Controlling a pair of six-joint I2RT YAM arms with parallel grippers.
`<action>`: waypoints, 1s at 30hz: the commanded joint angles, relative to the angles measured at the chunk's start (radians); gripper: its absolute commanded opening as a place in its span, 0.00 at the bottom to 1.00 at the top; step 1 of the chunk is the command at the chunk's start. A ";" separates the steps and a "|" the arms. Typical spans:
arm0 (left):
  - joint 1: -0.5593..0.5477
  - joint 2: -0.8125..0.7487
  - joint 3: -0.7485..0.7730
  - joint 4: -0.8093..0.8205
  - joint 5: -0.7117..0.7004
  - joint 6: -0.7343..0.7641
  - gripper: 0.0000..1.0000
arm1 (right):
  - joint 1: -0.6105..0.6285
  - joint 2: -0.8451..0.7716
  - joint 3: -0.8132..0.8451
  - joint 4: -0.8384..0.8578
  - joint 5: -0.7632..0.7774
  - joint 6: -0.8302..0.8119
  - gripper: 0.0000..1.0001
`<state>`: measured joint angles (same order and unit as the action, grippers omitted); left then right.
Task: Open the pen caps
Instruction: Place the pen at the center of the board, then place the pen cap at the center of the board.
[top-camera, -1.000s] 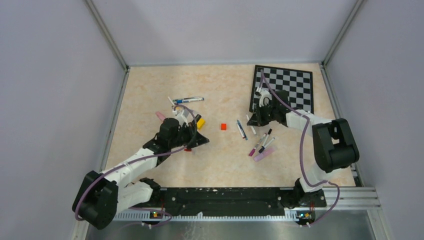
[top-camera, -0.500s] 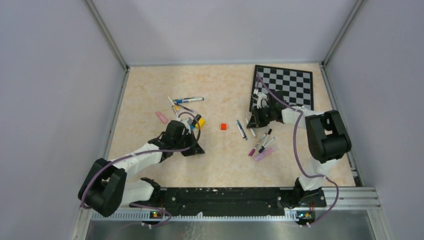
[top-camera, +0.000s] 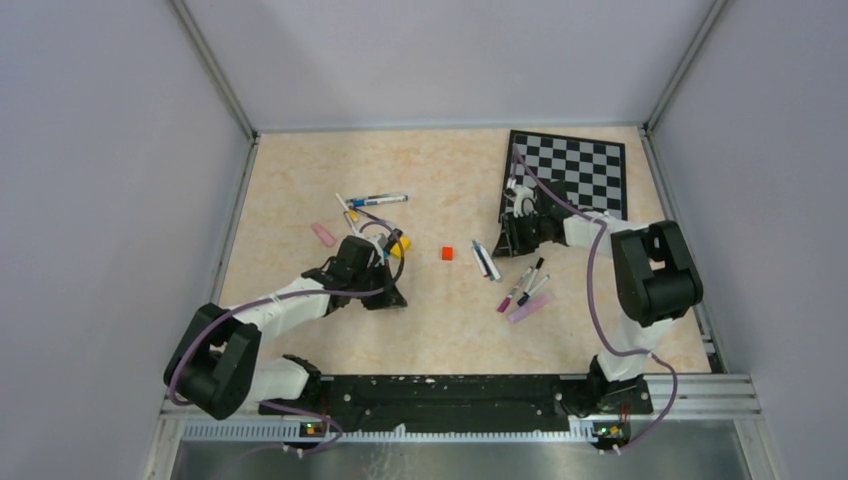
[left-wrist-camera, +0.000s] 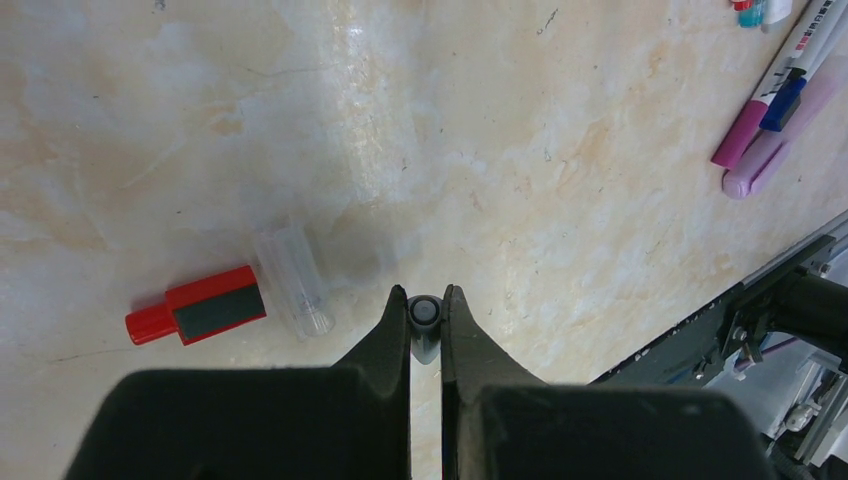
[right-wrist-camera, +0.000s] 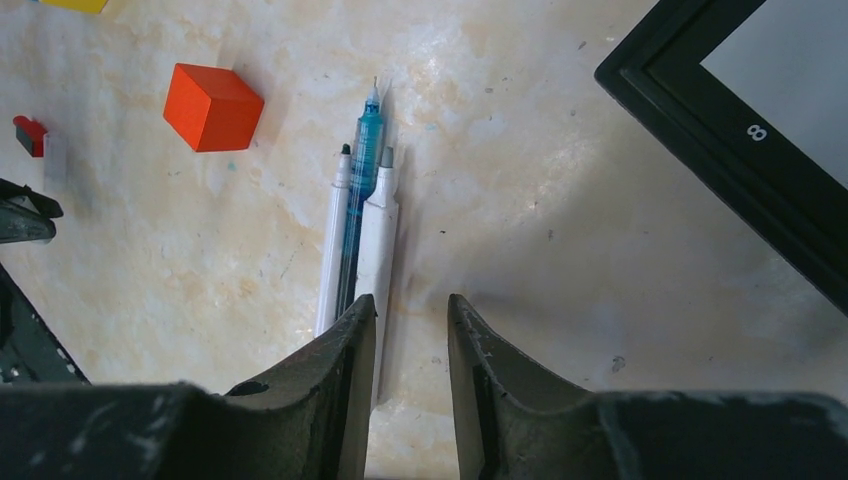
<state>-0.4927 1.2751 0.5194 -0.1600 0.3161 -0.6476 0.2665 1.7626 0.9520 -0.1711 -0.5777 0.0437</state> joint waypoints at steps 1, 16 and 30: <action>0.001 0.015 0.050 -0.015 -0.020 0.032 0.06 | 0.007 -0.069 0.047 -0.021 -0.051 -0.070 0.33; -0.018 0.103 0.149 -0.102 -0.119 0.069 0.16 | -0.035 -0.267 -0.052 -0.054 -0.263 -0.216 0.35; -0.026 0.151 0.210 -0.154 -0.166 0.086 0.33 | -0.088 -0.301 -0.074 -0.039 -0.309 -0.210 0.35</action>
<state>-0.5125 1.4227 0.6907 -0.2958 0.1703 -0.5755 0.1905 1.5089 0.8894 -0.2470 -0.8471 -0.1497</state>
